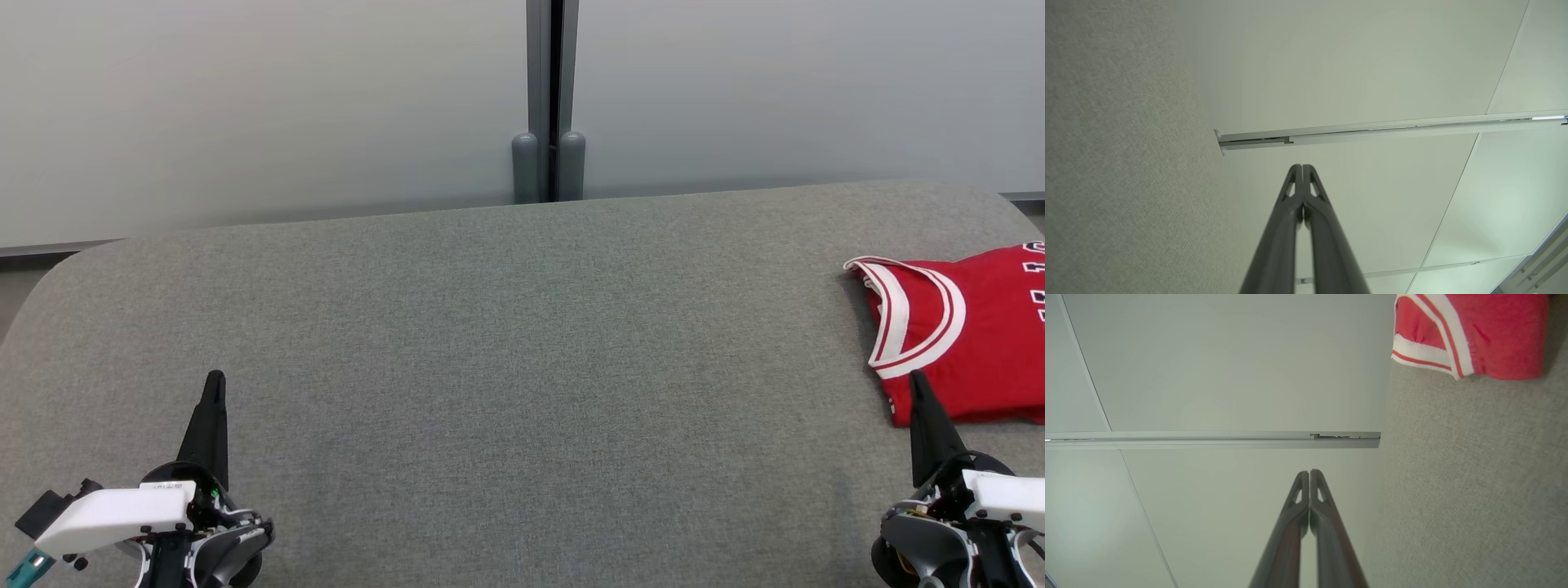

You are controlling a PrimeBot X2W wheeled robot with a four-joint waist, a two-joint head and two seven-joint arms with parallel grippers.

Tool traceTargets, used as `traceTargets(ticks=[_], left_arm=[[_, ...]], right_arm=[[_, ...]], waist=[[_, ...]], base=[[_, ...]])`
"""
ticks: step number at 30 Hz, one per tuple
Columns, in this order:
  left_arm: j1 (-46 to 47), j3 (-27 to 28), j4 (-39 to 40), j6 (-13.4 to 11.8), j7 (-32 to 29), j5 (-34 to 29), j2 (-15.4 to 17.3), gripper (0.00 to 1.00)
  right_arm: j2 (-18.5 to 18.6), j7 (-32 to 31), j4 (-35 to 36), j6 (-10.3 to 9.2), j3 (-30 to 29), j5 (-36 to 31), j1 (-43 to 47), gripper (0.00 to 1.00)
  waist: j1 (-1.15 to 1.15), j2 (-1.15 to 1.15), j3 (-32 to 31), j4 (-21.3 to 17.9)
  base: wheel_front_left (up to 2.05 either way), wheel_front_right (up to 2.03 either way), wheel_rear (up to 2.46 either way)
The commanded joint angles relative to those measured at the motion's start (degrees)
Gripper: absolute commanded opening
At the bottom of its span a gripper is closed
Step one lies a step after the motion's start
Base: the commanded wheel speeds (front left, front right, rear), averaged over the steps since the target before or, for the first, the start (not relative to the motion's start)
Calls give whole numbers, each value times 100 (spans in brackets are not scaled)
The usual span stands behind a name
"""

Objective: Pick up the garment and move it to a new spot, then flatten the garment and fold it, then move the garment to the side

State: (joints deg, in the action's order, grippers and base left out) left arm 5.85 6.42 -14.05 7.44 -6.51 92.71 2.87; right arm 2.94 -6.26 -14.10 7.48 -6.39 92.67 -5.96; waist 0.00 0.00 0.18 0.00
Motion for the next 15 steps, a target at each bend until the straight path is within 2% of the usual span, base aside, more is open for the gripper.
traceTargets(ticks=[1, 15], left_arm=[[79, 26, -7, 30, -9, -43, 10, 0], [80, 28, -7, 30, -12, -47, 8, 0]], right_arm=[[4, -26, -9, 2, -8, -27, -61, 0], [1, -28, -9, 2, -12, -32, -62, 0]], waist=[[0, 0, 0, 0], [0, 0, 0, 0]], base=[[0, 0, 0], [0, 0, 0]])
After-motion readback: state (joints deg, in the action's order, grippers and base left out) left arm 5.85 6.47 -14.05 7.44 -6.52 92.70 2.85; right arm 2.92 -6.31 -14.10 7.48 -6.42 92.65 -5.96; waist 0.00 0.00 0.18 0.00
